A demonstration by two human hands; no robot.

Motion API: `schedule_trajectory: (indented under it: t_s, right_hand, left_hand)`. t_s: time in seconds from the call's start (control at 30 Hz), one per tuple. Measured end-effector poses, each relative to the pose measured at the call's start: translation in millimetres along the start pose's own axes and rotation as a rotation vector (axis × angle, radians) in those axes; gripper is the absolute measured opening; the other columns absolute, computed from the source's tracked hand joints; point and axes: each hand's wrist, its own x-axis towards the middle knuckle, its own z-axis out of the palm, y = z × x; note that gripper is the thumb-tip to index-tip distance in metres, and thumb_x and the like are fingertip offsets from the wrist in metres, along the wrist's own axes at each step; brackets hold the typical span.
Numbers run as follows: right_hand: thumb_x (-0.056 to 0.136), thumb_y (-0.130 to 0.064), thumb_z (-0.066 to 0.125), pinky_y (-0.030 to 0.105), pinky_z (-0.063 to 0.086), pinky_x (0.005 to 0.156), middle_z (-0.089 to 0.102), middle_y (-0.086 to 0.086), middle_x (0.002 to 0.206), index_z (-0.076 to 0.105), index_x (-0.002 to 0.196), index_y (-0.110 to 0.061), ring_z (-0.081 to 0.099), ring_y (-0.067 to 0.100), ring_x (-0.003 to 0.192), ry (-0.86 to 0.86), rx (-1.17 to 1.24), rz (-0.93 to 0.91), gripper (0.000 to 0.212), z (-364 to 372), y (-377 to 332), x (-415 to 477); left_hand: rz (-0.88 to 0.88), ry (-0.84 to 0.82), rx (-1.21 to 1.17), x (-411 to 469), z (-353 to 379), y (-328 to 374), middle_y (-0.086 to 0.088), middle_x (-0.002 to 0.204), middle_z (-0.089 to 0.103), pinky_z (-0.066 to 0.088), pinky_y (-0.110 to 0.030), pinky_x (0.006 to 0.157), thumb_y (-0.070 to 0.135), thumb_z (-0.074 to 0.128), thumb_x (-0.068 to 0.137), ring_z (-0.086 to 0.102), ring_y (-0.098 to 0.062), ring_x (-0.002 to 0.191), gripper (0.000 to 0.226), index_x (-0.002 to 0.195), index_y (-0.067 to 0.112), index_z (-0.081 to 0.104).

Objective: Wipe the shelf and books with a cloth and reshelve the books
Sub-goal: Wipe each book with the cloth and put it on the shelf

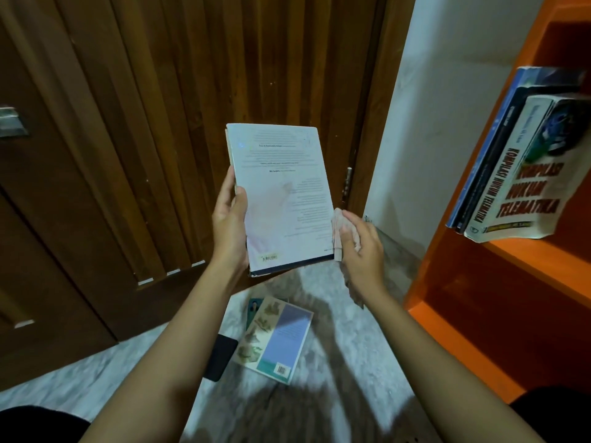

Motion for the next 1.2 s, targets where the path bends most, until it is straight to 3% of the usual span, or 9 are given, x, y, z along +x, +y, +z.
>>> schedule_trajectory:
  t_s: [0.1,0.3,0.47,0.6,0.7,0.8,0.9,1.03,1.2]
  right_hand:
    - [0.098,-0.024,0.047,0.022,0.045,0.098,0.054,-0.002,0.130,0.054,0.126,-0.025,0.052,0.008,0.117,-0.011,0.214,0.058,0.029,-3,-9,12]
    - [0.081,-0.030,0.071,0.023,0.049,0.093,0.051,-0.008,0.137,0.041,0.138,-0.029,0.051,0.005,0.122,-0.198,0.626,0.237,0.065,-15,0,11]
    - [0.068,-0.014,0.078,0.044,0.051,0.095,0.059,0.004,0.130,0.048,0.133,-0.022,0.057,0.022,0.119,-0.211,0.687,0.253,0.072,-16,3,4]
    - [0.069,-0.007,0.075,0.047,0.051,0.093,0.061,0.005,0.125,0.055,0.125,-0.024,0.058,0.022,0.116,-0.128,0.691,0.236,0.062,-13,-5,-1]
    - [0.069,-0.002,0.074,0.042,0.054,0.090,0.062,0.004,0.124,0.059,0.120,-0.026,0.059,0.020,0.116,-0.090,0.655,0.170,0.058,-11,-11,-4]
    - [0.074,0.008,0.071,0.027,0.055,0.082,0.063,-0.002,0.119,0.059,0.115,-0.030,0.060,0.014,0.112,-0.056,0.557,0.114,0.058,-9,-18,-6]
    - [0.074,0.004,0.073,0.029,0.055,0.086,0.062,-0.012,0.118,0.057,0.121,-0.028,0.059,0.007,0.111,-0.045,0.400,0.051,0.059,-4,-19,-13]
    - [0.075,-0.014,0.073,0.043,0.057,0.084,0.060,-0.011,0.125,0.053,0.128,-0.036,0.059,0.012,0.114,-0.074,0.251,-0.002,0.060,5,-13,-25]
    - [0.074,-0.009,0.074,0.036,0.057,0.084,0.061,-0.010,0.124,0.055,0.129,-0.026,0.060,0.005,0.110,0.013,0.107,-0.145,0.061,8,-15,-38]
  left_hand:
    - [-0.018,-0.041,0.000,-4,-2,-4,0.004,0.127,0.062,0.051,-0.044,0.091,0.018,0.044,0.099,0.061,-0.021,0.114,0.039,0.136,0.031,0.044]
    - [-0.063,-0.121,-0.006,-8,0,-5,-0.001,0.134,0.057,0.045,-0.053,0.098,0.019,0.043,0.099,0.057,-0.025,0.119,0.036,0.131,0.035,0.047]
    - [-0.017,-0.112,0.122,-10,2,-8,0.001,0.135,0.055,0.058,-0.028,0.069,0.019,0.041,0.100,0.063,-0.018,0.109,0.038,0.129,0.043,0.041]
    - [0.006,-0.098,0.362,-5,0,-25,0.007,0.146,0.041,0.056,-0.032,0.080,0.028,0.035,0.102,0.055,-0.017,0.120,0.040,0.135,0.050,0.027]
    - [0.108,-0.066,0.775,0,4,-31,0.005,0.152,0.025,0.041,-0.013,0.091,0.029,0.036,0.101,0.037,-0.002,0.126,0.055,0.150,0.033,0.010]
    - [0.172,-0.058,1.093,0,19,-29,-0.001,0.158,-0.001,0.015,-0.024,0.108,0.029,0.041,0.100,0.005,-0.014,0.143,0.059,0.150,0.030,0.011]
    - [0.138,-0.176,1.101,1,40,-26,-0.010,0.158,-0.012,0.021,-0.051,0.115,0.040,0.038,0.099,0.001,-0.029,0.146,0.060,0.148,0.040,0.004]
    - [0.048,-0.133,1.090,5,52,-18,-0.027,0.150,0.022,0.046,-0.052,0.096,0.073,0.030,0.085,0.052,-0.034,0.120,0.072,0.136,0.059,-0.018]
    - [0.136,-0.063,1.136,0,58,-10,-0.008,0.134,0.045,0.038,-0.021,0.078,0.070,0.050,0.080,0.051,-0.019,0.107,0.096,0.144,0.044,-0.017]
